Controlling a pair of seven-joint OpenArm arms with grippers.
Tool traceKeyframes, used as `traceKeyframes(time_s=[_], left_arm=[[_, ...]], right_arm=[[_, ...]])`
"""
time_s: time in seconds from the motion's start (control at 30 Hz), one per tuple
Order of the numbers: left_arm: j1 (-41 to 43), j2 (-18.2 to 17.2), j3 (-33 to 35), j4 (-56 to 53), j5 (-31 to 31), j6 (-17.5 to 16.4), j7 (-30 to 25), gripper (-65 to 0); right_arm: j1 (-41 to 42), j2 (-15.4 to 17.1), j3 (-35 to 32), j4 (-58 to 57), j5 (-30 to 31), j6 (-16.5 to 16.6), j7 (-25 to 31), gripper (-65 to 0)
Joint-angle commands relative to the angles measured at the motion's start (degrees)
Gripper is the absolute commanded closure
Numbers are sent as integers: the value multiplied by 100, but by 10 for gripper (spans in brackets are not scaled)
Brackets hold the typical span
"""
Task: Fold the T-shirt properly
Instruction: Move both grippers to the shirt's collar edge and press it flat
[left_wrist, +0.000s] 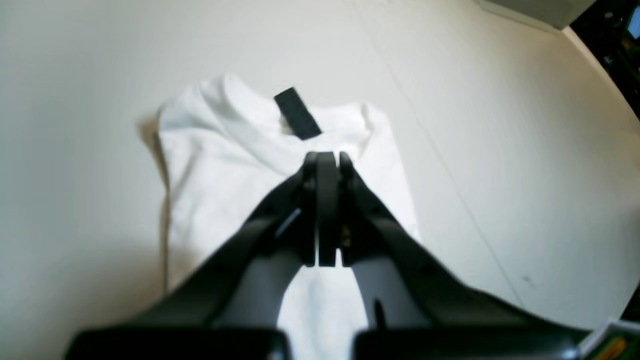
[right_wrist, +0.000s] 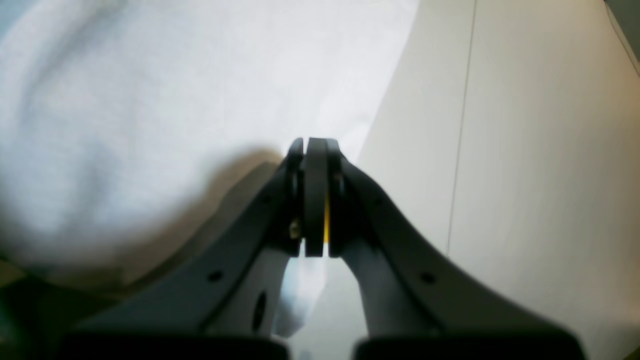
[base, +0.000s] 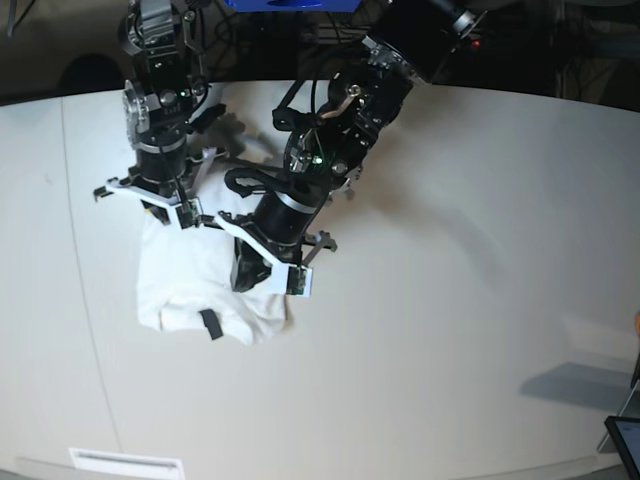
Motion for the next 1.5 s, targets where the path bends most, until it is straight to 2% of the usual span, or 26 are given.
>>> traceKeyframes(time_s=[0.0,0.13,0.33,0.6,0.87,1.13,1.47], left_arm=[[-8,63,6,109,22,-52,-152,0],[282,28,14,101,22,-52,-152,0],[520,-245,-3,-14,162,-52,-161,0],[871,-324,-56,-225,329,-52,-161,0],[906,-333,-91,-761,320,-52,-161,0],[906,-333,-522,-1359,312,-52,-143,0],[871,-640,-610,-1517,285,-44,-125,0]], right_arm=[[54,-1,-31,113,-72,-52,116,-3],[116,-19,-31,105,-37,-52,116,-3],[116,-27,-31,96,-28,-52,116,-3],[116,-36,-31,-124,-28,-52,116,-3],[81,-27,4,-317,-37,-52,124,-3],[28,-1,31,-555,-72,-78,107,-3],[2,-1,40,-775,-72,-87,80,-3]])
